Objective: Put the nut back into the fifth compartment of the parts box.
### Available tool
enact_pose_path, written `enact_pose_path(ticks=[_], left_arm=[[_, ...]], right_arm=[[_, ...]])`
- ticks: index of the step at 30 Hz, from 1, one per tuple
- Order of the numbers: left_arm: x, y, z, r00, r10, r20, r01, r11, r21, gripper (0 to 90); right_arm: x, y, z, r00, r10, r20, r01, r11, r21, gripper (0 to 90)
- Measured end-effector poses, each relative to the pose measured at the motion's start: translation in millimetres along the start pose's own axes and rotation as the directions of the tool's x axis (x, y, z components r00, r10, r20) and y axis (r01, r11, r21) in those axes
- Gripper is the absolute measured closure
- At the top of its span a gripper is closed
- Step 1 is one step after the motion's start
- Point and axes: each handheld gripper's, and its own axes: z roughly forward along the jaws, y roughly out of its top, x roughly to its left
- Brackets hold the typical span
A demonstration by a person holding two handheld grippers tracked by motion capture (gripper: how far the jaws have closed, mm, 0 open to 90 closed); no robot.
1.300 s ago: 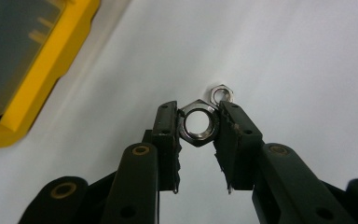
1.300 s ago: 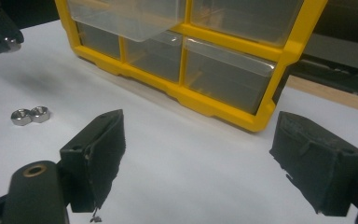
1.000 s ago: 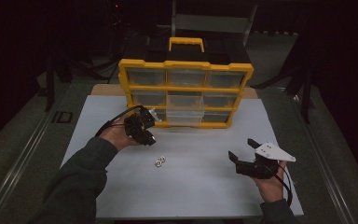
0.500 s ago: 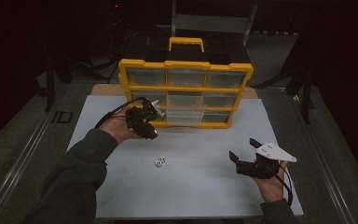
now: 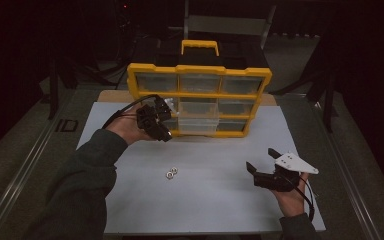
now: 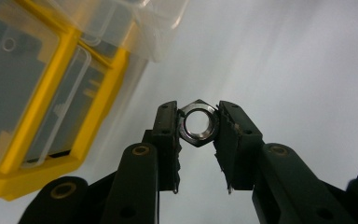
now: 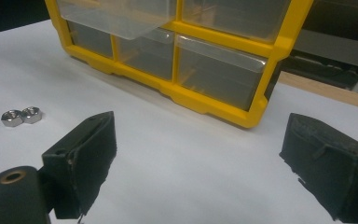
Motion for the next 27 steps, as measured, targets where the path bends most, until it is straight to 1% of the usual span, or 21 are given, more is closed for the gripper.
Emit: enact_pose_path(ticks=[3,5,9,12,13,22,27], left_arm=[[1.4,4.1,-3.4,1.0,0.005,0.001,-0.005,1.0,-0.006,69.9],[2.6,6.8,-5.4,0.9999,0.014,0.002,-0.014,0.9999,-0.002,69.9],[3.9,11.8,-8.7,0.9998,0.02,0.002,-0.02,0.9998,-0.004,69.9],[5.1,15.4,-11.5,0.9998,0.021,0.001,-0.021,0.9998,-0.008,69.9],[5.0,16.5,-12.3,0.9999,0.015,0.0,-0.015,0.9998,-0.013,69.9],[7.5,27.7,-22.1,0.9997,0.024,-0.008,-0.024,0.9995,-0.019,69.9],[9.1,34.1,-26.7,0.9998,0.019,-0.009,-0.02,0.9995,-0.025,69.9]], right_arm=[[-0.2,0.1,-0.4,1.0,0.002,0.002,-0.002,1.0,-0.001,10.2],[-0.4,0.2,-0.7,1.0,0.002,0.003,-0.002,1.0,-0.002,10.2],[-0.4,0.1,-0.8,1.0,0.001,0.003,-0.001,1.0,-0.002,10.3],[-0.4,0.0,-0.7,1.0,0.002,0.004,-0.002,1.0,-0.001,10.2],[-0.4,0.0,-0.7,1.0,0.003,0.003,-0.003,1.0,-0.001,10.3],[-0.2,-0.1,-0.5,1.0,-0.001,0.002,0.001,1.0,0.001,10.3],[0.6,-0.1,-0.1,1.0,-0.004,0.0,0.004,1.0,0.003,10.3]])
